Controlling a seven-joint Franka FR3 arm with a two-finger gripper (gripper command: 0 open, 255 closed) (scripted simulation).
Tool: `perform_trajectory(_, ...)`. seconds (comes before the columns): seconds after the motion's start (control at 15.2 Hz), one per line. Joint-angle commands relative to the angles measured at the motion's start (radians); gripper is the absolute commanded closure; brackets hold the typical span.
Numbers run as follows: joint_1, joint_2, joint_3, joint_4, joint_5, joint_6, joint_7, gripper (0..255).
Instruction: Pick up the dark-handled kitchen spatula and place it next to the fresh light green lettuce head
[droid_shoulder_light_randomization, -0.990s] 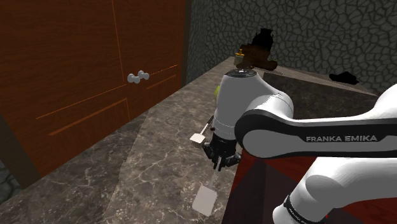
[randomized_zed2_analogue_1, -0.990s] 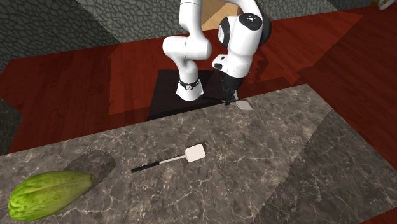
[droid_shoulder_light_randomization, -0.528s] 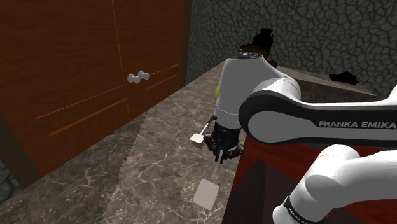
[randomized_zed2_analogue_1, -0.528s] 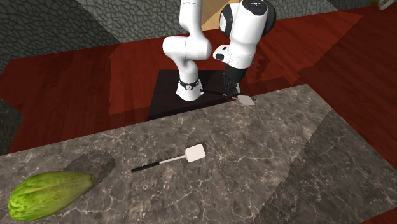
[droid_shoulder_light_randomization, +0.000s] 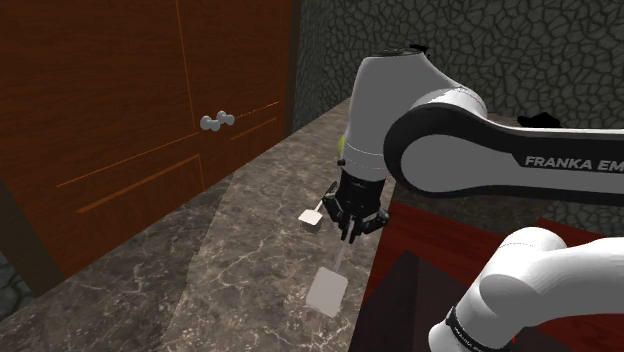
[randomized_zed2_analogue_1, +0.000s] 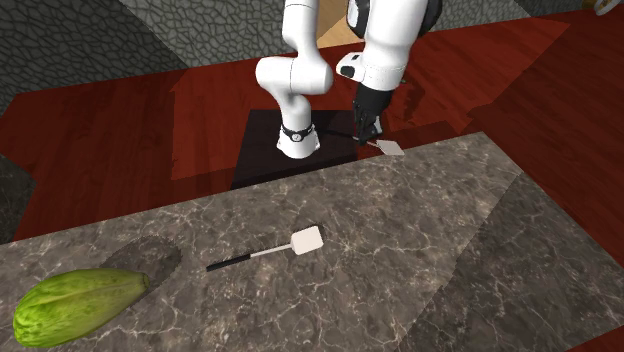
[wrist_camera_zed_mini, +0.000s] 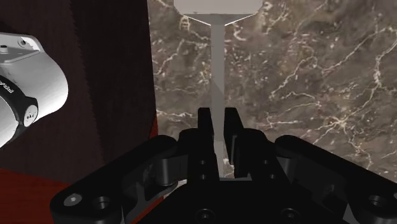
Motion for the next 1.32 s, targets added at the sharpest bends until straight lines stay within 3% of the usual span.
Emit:
perform_trajectory(0.0, -0.002, -0.002, -0.011, 0.024, -0.008, -0.027, 0.000, 255)
perform_trajectory(0.33, -0.009, 0.000, -0.030, 0.082, -0.025, -0.083, 0.001, 255)
perform_trajectory(1.25, -0.156, 0.082, -0.304, 0.035, -0.225, 0.007, -0.325, 255)
